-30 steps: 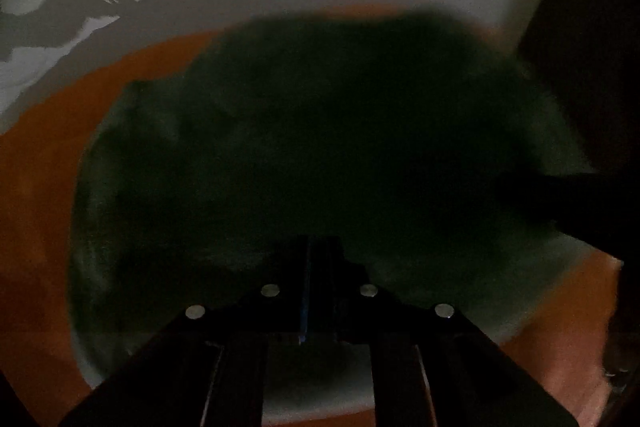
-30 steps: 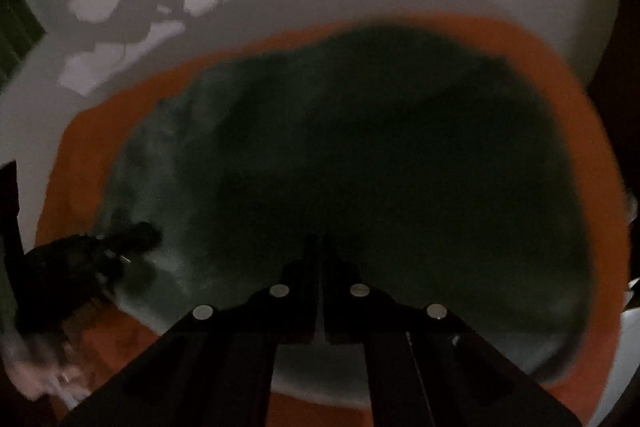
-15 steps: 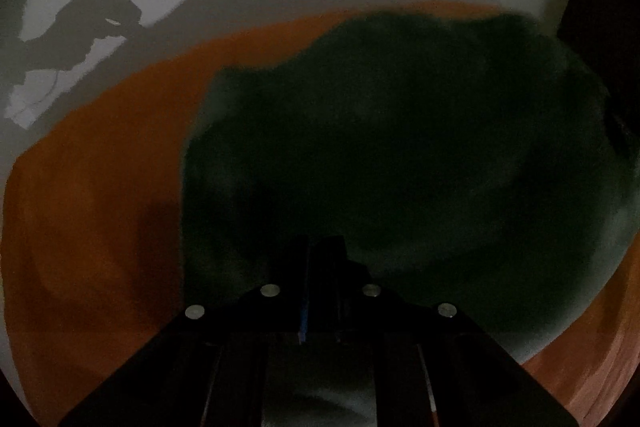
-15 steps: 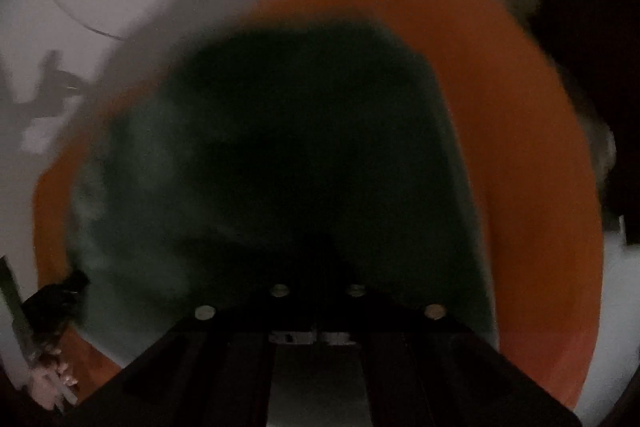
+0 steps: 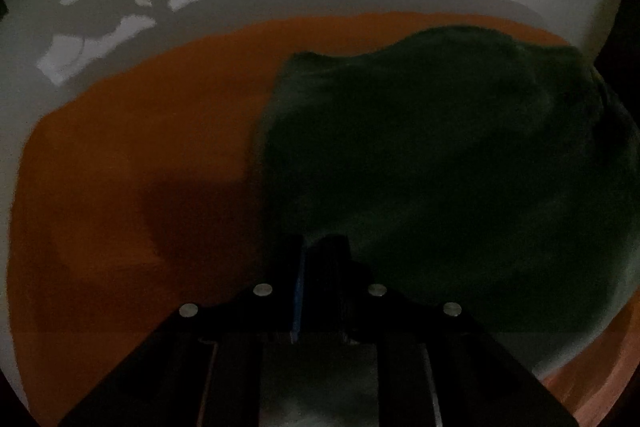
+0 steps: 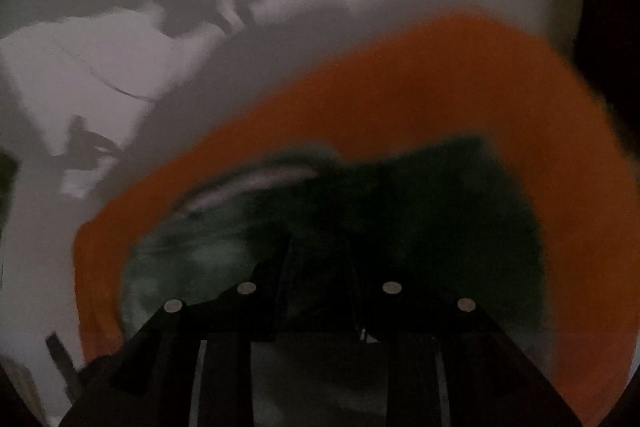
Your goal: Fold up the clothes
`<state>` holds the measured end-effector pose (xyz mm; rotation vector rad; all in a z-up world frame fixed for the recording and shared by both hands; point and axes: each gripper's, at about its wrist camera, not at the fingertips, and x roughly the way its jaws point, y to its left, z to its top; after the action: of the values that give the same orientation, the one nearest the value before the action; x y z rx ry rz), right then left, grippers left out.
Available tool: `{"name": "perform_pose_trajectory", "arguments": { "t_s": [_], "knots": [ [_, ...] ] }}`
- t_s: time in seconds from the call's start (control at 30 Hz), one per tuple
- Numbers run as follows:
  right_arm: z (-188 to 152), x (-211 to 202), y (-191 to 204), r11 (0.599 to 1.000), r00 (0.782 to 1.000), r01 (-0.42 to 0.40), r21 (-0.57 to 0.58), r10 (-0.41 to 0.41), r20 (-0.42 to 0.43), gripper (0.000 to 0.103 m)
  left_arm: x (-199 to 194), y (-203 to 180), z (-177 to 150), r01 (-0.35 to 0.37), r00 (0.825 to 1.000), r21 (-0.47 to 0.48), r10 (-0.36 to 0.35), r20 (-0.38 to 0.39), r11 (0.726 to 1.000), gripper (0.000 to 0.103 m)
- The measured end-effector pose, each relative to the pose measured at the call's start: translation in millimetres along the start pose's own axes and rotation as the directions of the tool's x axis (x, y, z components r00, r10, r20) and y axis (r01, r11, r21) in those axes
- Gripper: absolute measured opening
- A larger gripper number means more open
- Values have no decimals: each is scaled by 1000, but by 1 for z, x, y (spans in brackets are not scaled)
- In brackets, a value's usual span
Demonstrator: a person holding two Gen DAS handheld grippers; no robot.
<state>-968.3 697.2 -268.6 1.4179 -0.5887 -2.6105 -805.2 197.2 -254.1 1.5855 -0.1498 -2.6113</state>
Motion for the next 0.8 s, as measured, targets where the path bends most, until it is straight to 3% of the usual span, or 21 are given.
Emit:
{"name": "perform_pose_trajectory", "arguments": {
  "t_s": [0.1, 0.27, 0.33, 0.4, 0.43, 0.5, 0.57, 0.67, 0.73, 0.8],
  "knots": [
    [-42, -37, -5, 994, 995, 100, -43, -100, -1, 25, -15, 5, -32, 6, 999, -17, -7, -43, 1000, 17],
    [-128, -63, -17, 987, 989, 126, -104, -133, -65, 24, -26, 19, -60, -4, 999, -47, 2, -33, 999, 18],
    [-146, -62, -36, 969, 969, 223, -103, -231, -82, 23, -25, 19, -68, -43, 998, -22, 42, -50, 999, 18],
    [-153, -62, -75, 932, 928, 363, 7, -360, -100, 13, -13, 32, -66, -74, 995, -38, 71, -66, 997, 18],
    [-155, -68, -91, 924, 926, 373, 89, -364, -105, 12, -23, 30, -65, -51, 998, -62, 50, -31, 997, 18],
    [-163, -85, -71, 964, 967, 253, 83, -249, -52, 12, -44, 25, -62, -4, 999, -107, 8, 40, 994, 18],
    [-172, -101, -39, 993, 993, 115, 20, -115, 5, 12, -59, 0, -57, 92, 993, -93, -84, 88, 991, 18],
    [-193, -96, 26, 988, 1000, 21, -155, -20, 9, 12, -63, -69, -53, 259, 959, -19, -255, 124, 966, 19],
    [-211, -73, 61, 971, 1000, 19, -239, -22, -12, 12, -42, -112, -46, 274, 952, 45, -277, 128, 961, 20],
    [-227, -50, 84, 952, 998, 37, -304, -48, -30, 13, -17, -133, -40, 263, 958, 68, -268, 100, 962, 20]
  ]
}}
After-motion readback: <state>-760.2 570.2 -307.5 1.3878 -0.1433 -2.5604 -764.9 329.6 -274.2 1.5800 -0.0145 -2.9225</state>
